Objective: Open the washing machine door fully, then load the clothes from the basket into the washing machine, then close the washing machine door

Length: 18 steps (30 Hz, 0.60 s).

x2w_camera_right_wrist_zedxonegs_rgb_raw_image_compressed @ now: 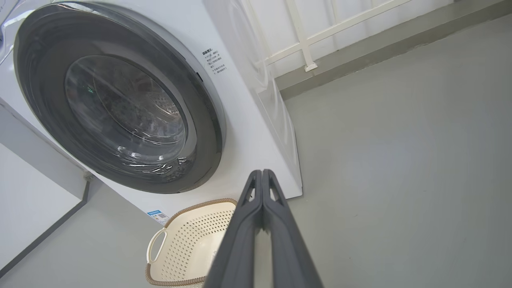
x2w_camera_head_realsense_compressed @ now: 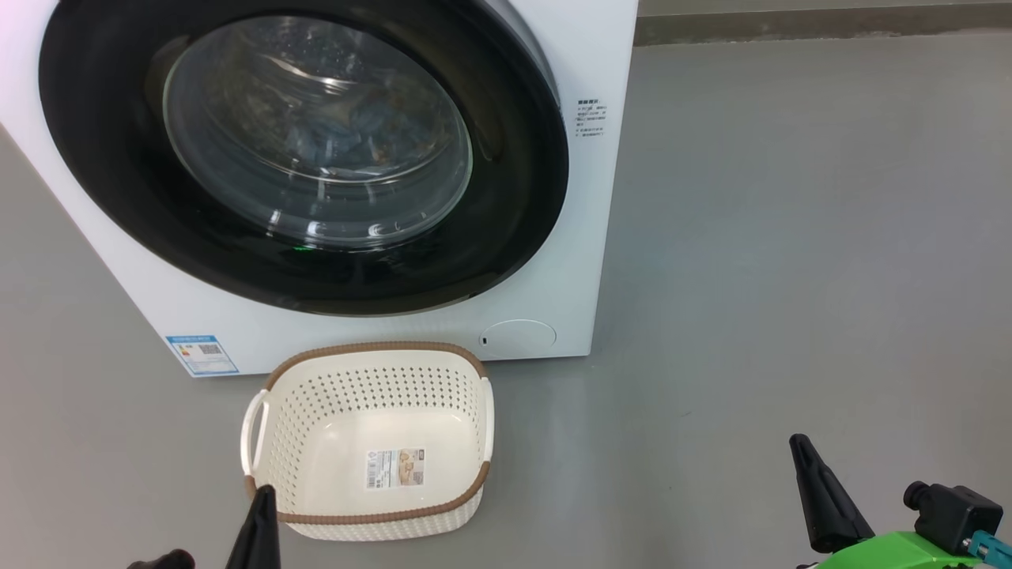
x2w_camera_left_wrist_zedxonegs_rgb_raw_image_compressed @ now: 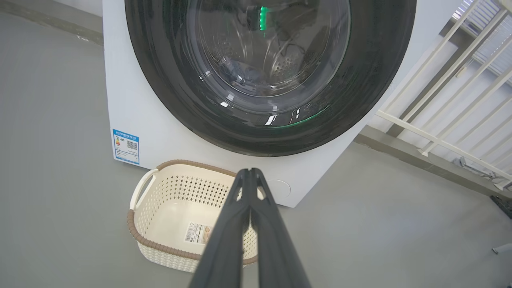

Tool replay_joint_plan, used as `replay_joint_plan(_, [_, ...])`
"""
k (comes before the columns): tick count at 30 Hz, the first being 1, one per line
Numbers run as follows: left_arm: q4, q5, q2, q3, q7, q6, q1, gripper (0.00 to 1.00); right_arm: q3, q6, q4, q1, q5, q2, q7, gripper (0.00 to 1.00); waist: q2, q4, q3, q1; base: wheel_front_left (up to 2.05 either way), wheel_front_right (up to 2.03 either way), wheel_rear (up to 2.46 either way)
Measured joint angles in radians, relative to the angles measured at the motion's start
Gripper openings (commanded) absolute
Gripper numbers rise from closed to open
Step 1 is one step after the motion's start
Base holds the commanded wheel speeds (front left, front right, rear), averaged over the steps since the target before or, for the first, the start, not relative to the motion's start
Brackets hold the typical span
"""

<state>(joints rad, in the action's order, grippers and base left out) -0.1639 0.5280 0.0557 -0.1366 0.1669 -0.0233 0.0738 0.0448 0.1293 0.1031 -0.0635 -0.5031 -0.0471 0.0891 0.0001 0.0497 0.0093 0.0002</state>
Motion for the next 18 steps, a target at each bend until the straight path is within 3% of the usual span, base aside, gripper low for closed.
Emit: replay_joint_plan(18, [-0.018, 0.212, 0.0, 0.033, -0.045, -0.017, -0.023, 0.0, 0.002, 0.0, 0.03, 0.017, -0.207, -0.005, -0.028, 0.0, 0.0, -0.01, -0.001, -0.0001, 0.0, 0.0, 0.0])
